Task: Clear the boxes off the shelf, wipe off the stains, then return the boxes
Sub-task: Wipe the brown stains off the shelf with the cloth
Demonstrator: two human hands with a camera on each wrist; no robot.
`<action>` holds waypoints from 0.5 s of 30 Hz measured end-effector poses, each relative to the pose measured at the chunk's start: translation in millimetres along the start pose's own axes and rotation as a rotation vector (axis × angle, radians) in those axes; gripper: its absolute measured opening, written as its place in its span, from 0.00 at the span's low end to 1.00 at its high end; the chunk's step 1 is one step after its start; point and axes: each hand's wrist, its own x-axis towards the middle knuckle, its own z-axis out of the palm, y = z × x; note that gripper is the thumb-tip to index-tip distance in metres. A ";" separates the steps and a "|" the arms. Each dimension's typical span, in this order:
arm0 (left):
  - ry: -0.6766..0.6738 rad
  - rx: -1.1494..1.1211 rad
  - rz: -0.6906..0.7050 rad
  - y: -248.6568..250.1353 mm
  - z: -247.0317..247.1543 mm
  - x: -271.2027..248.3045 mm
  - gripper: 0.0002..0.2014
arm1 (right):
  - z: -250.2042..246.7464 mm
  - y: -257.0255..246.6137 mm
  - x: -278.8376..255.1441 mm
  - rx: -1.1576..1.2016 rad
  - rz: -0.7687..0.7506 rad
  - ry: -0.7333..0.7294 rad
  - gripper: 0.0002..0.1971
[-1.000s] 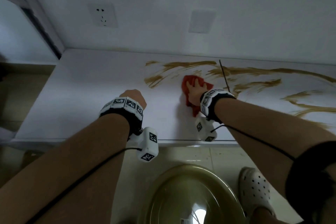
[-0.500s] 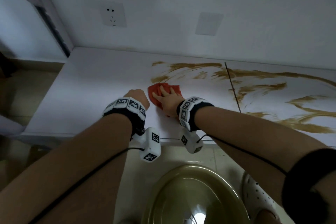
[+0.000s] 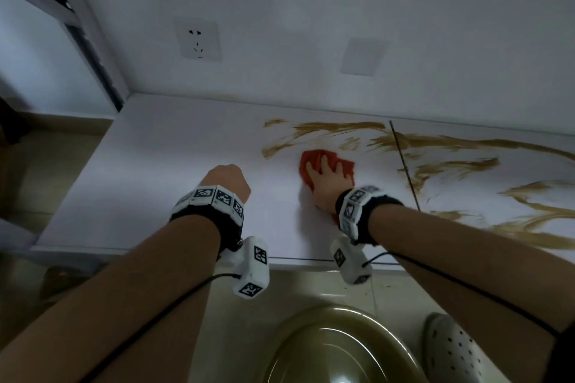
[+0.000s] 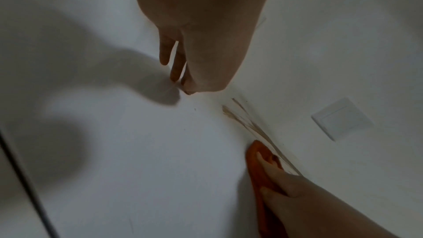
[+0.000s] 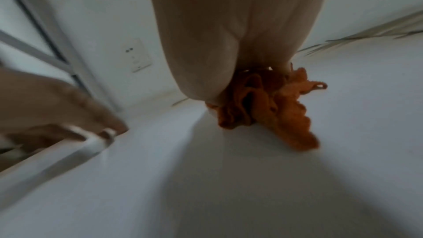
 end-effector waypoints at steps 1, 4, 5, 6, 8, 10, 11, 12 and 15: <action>-0.001 0.003 0.003 -0.9 -0.4 -0.4 0.16 | 5.1 -5.9 -5.3 -0.022 -0.062 -0.006 0.32; -0.012 -0.004 0.006 -5.9 0.9 0.4 0.13 | 12.9 -30.1 -9.9 -0.075 -0.244 -0.052 0.31; -0.013 0.004 0.002 -7.8 1.8 0.8 0.11 | 13.3 -38.5 -7.1 -0.092 -0.281 -0.061 0.30; -0.008 0.014 0.000 -9.7 2.8 0.8 0.08 | 12.1 -45.9 -3.5 -0.109 -0.307 -0.070 0.31; 0.002 0.027 -0.008 -13.0 4.6 -0.4 0.09 | 6.0 -57.1 6.1 -0.138 -0.337 -0.088 0.31; 0.013 0.037 -0.006 -16.3 6.9 0.3 0.10 | -0.2 -63.7 16.8 -0.159 -0.346 -0.092 0.32; 0.021 0.039 -0.001 -16.9 7.4 1.2 0.10 | -3.0 -66.2 21.4 -0.163 -0.342 -0.086 0.32; 0.028 0.037 0.002 -17.0 7.5 2.1 0.09 | -5.4 -68.2 25.9 -0.161 -0.331 -0.080 0.32; 0.043 0.023 0.016 -13.1 8.3 6.9 0.08 | -14.6 -70.4 35.2 -0.104 -0.267 -0.063 0.33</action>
